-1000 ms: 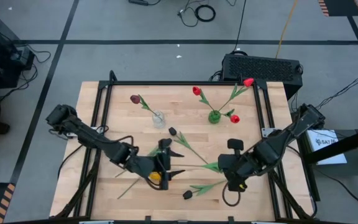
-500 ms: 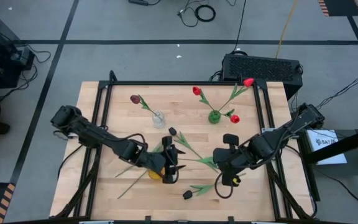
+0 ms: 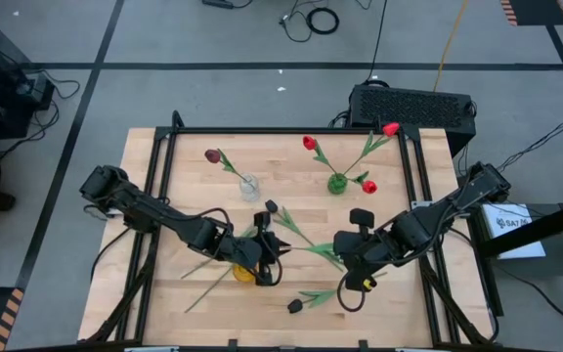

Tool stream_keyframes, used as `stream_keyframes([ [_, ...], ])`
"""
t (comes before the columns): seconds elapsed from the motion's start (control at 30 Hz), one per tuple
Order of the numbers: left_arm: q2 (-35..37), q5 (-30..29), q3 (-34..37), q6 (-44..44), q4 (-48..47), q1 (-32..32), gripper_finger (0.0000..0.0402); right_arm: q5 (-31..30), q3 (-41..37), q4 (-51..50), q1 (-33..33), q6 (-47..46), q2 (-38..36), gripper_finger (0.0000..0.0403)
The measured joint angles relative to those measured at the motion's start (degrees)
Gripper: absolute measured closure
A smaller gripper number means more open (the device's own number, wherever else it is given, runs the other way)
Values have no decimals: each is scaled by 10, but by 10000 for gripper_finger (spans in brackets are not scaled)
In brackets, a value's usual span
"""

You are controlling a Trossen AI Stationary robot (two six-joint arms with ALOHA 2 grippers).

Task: Sort flowers into vase by color
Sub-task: Put the right dark red tulip into the transparent vase

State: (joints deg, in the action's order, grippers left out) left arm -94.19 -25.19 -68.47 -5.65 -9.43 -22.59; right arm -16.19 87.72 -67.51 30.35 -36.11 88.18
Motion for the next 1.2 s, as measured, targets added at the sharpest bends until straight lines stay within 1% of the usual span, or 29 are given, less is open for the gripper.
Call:
stream_keyframes([
  [0.13, 0, -2, 0, 4, 0, 1, 392, -1, 0, -5, 0, -7, 0, 395],
  [0.27, 0, -1, 0, 5, -4, 0, 396, -26, 0, -4, 2, -13, 0, 385],
  [0.37, 1, 10, 0, 5, -13, 0, 396, -33, 0, -7, 3, -12, 0, 358],
  [0.47, 9, 12, 0, 5, -43, 0, 398, -36, 0, -21, 3, -9, 0, 316],
  [0.57, 27, 12, 0, 0, -89, 0, 398, -52, 0, -38, 13, -9, -2, 274],
  [0.63, 45, 11, 0, -9, -123, 0, 398, -79, 0, -52, 21, -14, -7, 252],
  [0.73, 83, 11, 0, -29, -174, -3, 399, -138, 0, -95, 43, -41, -17, 229],
  [0.83, 127, 17, 0, -35, -207, -20, 399, -206, 0, -137, 68, -86, -31, 221],
  [0.93, 170, 32, 0, -27, -217, -48, 399, -249, 0, -161, 97, -120, -43, 221],
  [0.97, 184, 29, 0, -25, -214, -57, 399, -260, 0, -163, 105, -130, -46, 221],
  [1.07, 216, -23, 3, -8, -171, -81, 399, -329, -15, -147, 126, -157, -50, 220],
  [1.13, 226, -51, 9, 19, -129, -90, 399, -382, -40, -102, 135, -159, -50, 220],
  [1.2, 228, -67, 14, 47, -72, -92, 400, -421, -78, -28, 138, -142, -50, 220],
])
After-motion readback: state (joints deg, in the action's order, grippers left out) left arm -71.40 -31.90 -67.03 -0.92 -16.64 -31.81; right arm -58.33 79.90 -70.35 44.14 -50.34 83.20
